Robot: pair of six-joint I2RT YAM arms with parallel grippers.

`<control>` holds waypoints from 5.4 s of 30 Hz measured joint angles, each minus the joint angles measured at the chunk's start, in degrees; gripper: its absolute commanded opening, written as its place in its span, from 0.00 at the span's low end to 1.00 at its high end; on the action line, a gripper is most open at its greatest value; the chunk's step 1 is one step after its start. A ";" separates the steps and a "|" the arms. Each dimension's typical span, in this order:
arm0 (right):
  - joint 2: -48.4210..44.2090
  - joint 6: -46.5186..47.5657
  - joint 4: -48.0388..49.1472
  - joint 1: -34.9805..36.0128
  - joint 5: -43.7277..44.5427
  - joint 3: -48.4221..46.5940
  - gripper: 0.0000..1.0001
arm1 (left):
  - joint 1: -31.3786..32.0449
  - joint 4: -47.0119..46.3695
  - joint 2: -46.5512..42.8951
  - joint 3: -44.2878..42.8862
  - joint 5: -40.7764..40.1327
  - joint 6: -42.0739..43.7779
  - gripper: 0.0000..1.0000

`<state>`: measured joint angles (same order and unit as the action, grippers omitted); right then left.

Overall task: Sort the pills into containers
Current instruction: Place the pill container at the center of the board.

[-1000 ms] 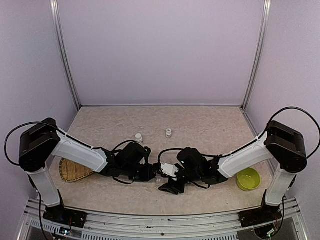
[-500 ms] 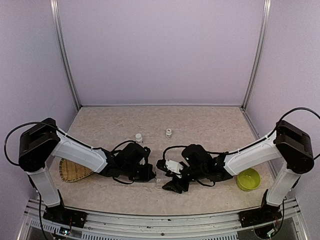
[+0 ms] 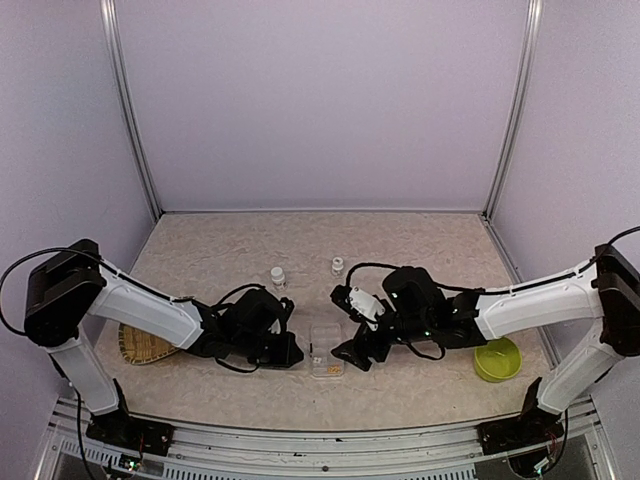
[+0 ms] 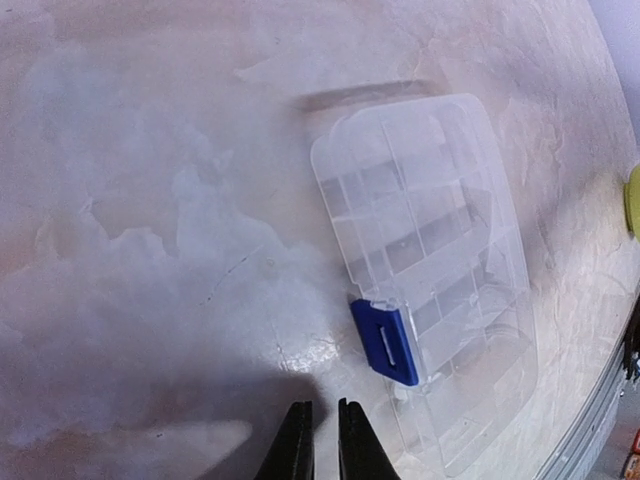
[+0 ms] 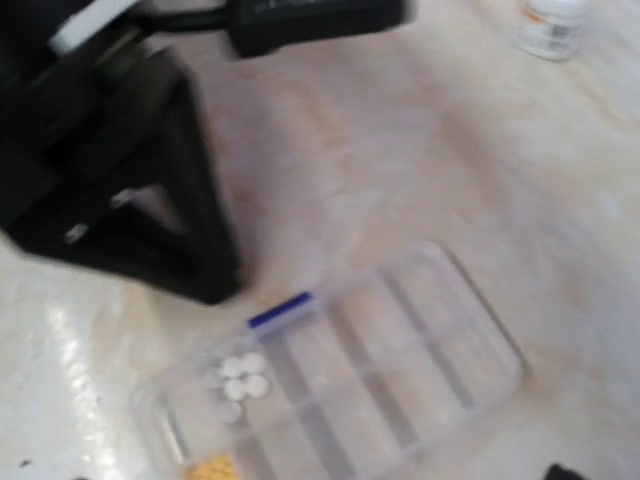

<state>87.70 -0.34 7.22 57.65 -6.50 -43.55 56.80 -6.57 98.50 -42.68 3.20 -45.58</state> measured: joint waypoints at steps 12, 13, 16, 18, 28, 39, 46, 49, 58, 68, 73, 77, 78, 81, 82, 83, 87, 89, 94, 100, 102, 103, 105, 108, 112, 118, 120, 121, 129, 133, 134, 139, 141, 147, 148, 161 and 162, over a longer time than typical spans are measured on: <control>-9.84 -5.27 -6.40 -3.87 8.22 0.39 1.00 | 3.43 4.44 -1.64 -0.15 0.39 3.65 0.16; -10.47 -5.60 -6.91 -4.15 8.92 0.39 1.00 | 3.69 4.92 -1.64 -0.44 0.28 3.76 0.16; -12.61 -6.80 -8.28 -5.07 11.34 0.61 1.00 | 4.81 6.93 -1.60 -1.64 -0.26 3.96 0.18; -13.92 -7.39 -8.98 -5.46 12.68 0.74 1.00 | 5.68 8.13 -1.22 -3.02 -0.66 3.98 0.18; -19.54 -10.12 -11.72 -7.87 15.19 1.99 1.00 | 9.29 9.75 6.29 -13.18 -1.05 3.85 0.27; -19.54 -11.61 -13.79 -9.57 13.42 3.17 1.00 | 10.10 11.93 13.42 -25.24 -0.48 4.28 0.51; -18.18 -11.52 -14.60 -9.75 10.60 3.34 1.00 | 9.84 11.50 10.69 -22.99 -0.28 6.12 0.76; -16.83 -11.52 -14.69 -9.77 8.15 3.98 1.00 | 9.11 12.11 5.73 -18.49 -0.44 6.56 0.88; -12.98 -11.52 -15.89 -8.09 2.56 5.09 1.00 | 1.64 12.57 -7.63 -10.21 -2.89 9.79 0.99; -5.64 -11.28 -18.32 -3.65 2.69 4.70 0.98 | 1.99 12.57 -2.27 -8.37 -3.23 14.95 0.99; -1.90 -11.34 -18.88 -1.92 3.87 3.04 0.98 | 3.17 12.70 0.55 -8.41 -5.27 15.85 0.99; 1.55 -11.69 -18.99 -1.29 6.12 1.11 0.98 | 3.72 13.70 2.25 -9.68 -8.20 16.06 0.98; 2.25 -11.80 -18.99 -1.20 6.78 0.83 0.98 | 3.76 13.94 2.71 -10.16 -8.81 16.06 0.98; 3.93 -12.20 -19.12 -1.14 8.61 -0.07 0.97 | 3.85 14.29 3.82 -11.28 -10.62 16.04 0.98; 4.44 -12.31 -19.19 -1.14 9.38 -0.42 0.97 | 3.85 14.47 4.15 -11.63 -11.26 16.06 0.98; 4.87 -12.39 -19.21 -1.14 10.01 -0.70 0.96 | 3.85 14.69 4.48 -12.02 -11.69 16.04 0.97; 6.19 -12.46 -19.32 -1.14 13.09 -2.10 0.96 | 3.96 15.13 5.66 -13.27 -13.20 15.87 0.95; 6.84 -12.39 -19.37 -1.14 14.47 -2.91 0.96 | 4.00 15.37 6.21 -13.90 -13.86 15.76 0.93; 8.87 -11.87 -19.37 -1.70 16.87 -5.40 0.96 | 3.98 15.85 7.28 -15.02 -15.47 15.30 0.91; 11.10 -10.60 -19.17 -4.59 17.64 -7.89 0.95 | 3.61 15.96 7.32 -15.02 -16.15 14.86 0.91; 11.98 -10.03 -18.84 -5.62 17.64 -8.74 0.95 | 3.10 15.96 7.34 -15.02 -16.37 14.75 0.90; 12.50 -9.77 -18.69 -6.10 17.62 -9.31 0.95 | 2.84 15.96 7.41 -15.04 -16.57 14.75 0.90; 13.64 -9.14 -18.21 -6.78 17.44 -10.47 0.94 | 2.08 16.02 7.82 -15.54 -17.14 14.73 0.90; 14.93 -8.26 -17.81 -7.54 17.09 -11.93 0.94 | 0.96 16.00 8.79 -16.61 -17.77 14.75 0.90; 16.74 -7.45 -16.98 -8.15 16.50 -13.77 0.94 | -0.37 15.91 10.32 -18.36 -18.47 15.02 0.90; 18.36 -6.73 -15.96 -9.42 16.13 -15.50 0.94 | -2.45 15.26 12.41 -20.65 -19.04 16.09 0.90; 18.82 -6.51 -15.85 -10.01 16.13 -15.98 0.94 | -3.08 15.04 12.81 -21.05 -19.15 16.44 0.90; 19.02 -6.49 -15.76 -10.27 16.13 -16.20 0.94 | -3.39 14.97 13.03 -21.35 -19.17 16.59 0.90; 21.07 -5.46 -15.02 -11.69 15.69 -18.51 0.94 | -4.57 14.14 14.47 -22.73 -19.74 17.68 0.90; 21.55 -4.90 -15.04 -11.74 15.69 -19.23 0.94 | -4.70 14.03 14.95 -23.37 -19.80 17.86 0.90; 21.55 -4.83 -15.04 -11.74 15.67 -19.23 0.95 | -4.70 14.03 14.95 -23.37 -19.80 17.88 0.91; 20.94 -4.63 -15.23 -11.82 14.21 -18.88 0.98 | -4.70 14.27 14.75 -23.34 -19.78 17.84 0.92; 18.58 -4.35 -15.58 -11.85 12.83 -17.33 1.00 | -4.70 14.67 13.79 -22.71 -19.80 17.77 0.94; 9.44 -3.32 -17.11 -11.98 10.08 -13.55 1.00 | -4.46 16.20 6.05 -19.02 -20.28 17.27 0.99; 7.98 -3.30 -17.38 -12.02 9.92 -13.27 1.00 | -4.35 16.35 4.09 -18.34 -20.48 17.14 0.99; -7.10 -4.26 -17.57 -13.86 14.93 -7.61 1.00 | -5.22 18.95 -11.67 -15.93 -24.94 17.81 0.99; -7.76 -4.44 -17.31 -14.84 14.95 -7.10 1.00 | -5.92 19.06 -12.26 -15.72 -25.29 18.01 0.99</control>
<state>79.94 -4.78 -10.09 42.81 8.45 -50.65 50.87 12.49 86.24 -58.39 -22.09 -27.57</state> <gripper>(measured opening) 0.999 0.988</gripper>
